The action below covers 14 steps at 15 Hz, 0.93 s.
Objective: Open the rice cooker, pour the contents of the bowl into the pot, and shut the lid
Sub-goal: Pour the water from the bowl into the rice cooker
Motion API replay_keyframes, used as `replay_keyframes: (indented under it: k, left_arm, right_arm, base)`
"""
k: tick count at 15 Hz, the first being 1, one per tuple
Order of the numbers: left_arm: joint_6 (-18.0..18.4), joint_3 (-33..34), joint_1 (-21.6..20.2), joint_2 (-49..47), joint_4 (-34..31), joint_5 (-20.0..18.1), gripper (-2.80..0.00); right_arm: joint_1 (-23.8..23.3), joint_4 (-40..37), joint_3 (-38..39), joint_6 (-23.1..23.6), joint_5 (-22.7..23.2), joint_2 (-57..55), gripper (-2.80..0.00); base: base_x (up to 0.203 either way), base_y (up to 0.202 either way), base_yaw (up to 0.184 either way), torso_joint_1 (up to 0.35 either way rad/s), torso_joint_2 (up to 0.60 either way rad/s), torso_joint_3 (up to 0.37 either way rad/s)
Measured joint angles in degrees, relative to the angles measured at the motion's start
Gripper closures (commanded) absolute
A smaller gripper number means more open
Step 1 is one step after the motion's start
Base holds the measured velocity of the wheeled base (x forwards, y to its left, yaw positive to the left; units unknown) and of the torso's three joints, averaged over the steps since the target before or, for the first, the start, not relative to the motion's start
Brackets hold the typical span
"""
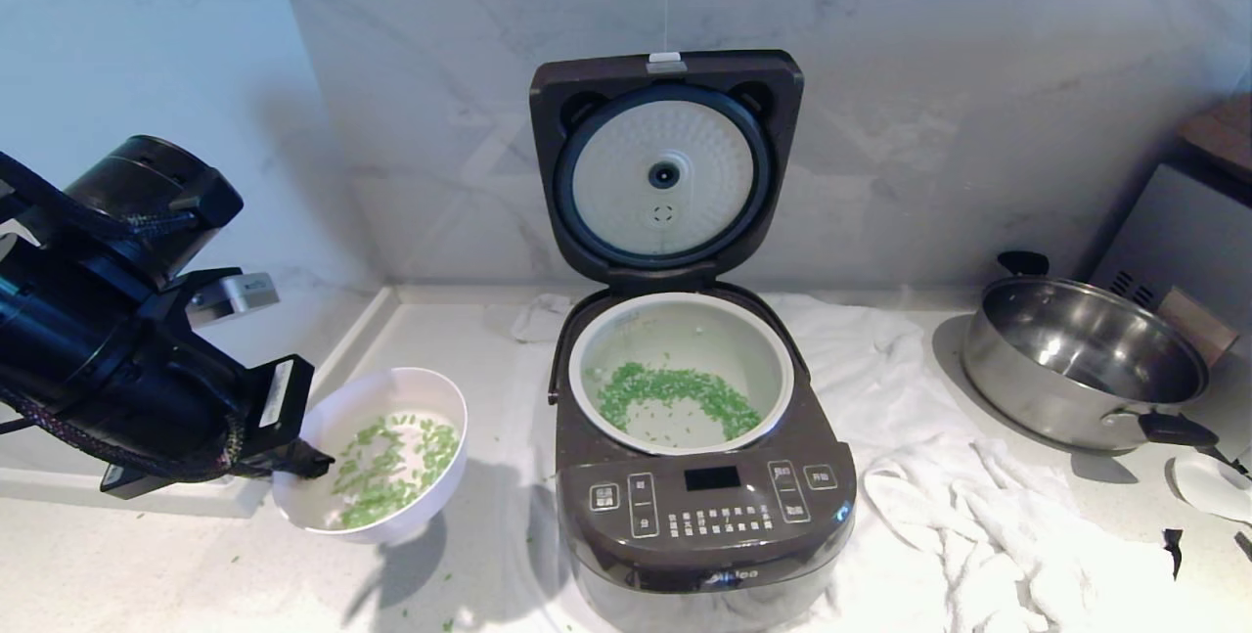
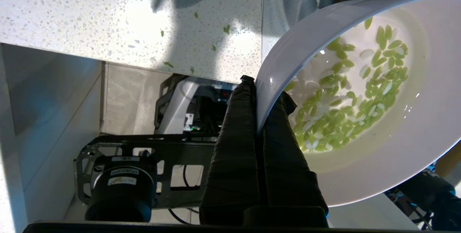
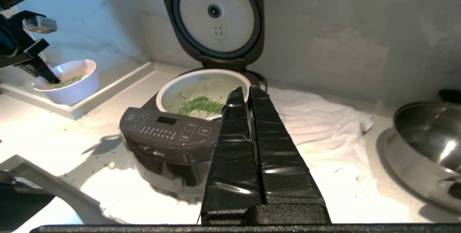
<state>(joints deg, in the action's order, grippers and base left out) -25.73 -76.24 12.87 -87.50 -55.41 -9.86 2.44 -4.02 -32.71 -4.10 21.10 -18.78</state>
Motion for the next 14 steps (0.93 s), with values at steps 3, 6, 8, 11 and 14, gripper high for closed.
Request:
replay_keyframes:
  k: [3,6,8,11,14]
  left_arm:
    - [0.07,-0.13,0.0,-0.04,0.0,-0.02,0.0]
    - [0.07,-0.55,-0.11,-0.12,0.08,0.24,0.0]
    - [0.07,-0.63,-0.15,-0.15,0.1,0.28,0.0]
    - [0.36,-0.75,0.22,-0.09,0.06,0.35,0.0]
    - [0.41,-1.47,0.57,-0.04,0.09,0.7,0.0]
  right_arm:
    - [-5.77,-0.13,1.3,-1.13,3.82,1.93,0.0]
    - [-5.82,0.01,3.71,-2.9,3.82,2.9,0.0]
    - [-5.3,0.04,4.78,-3.69,3.82,3.37,0.0]
    - [-4.91,0.3,7.15,-4.71,3.06,4.35,0.0]
    - [-3.04,1.39,12.34,-3.71,2.22,7.15,0.0]
  base:
    - [0.0,0.0,0.0,0.0,0.0,0.0]
    - [0.0,0.0,0.0,0.0,0.0,0.0]
    - [0.0,0.0,0.0,0.0,0.0,0.0]
    - [0.0,0.0,0.0,0.0,0.0,0.0]
    - [0.0,0.0,0.0,0.0,0.0,0.0]
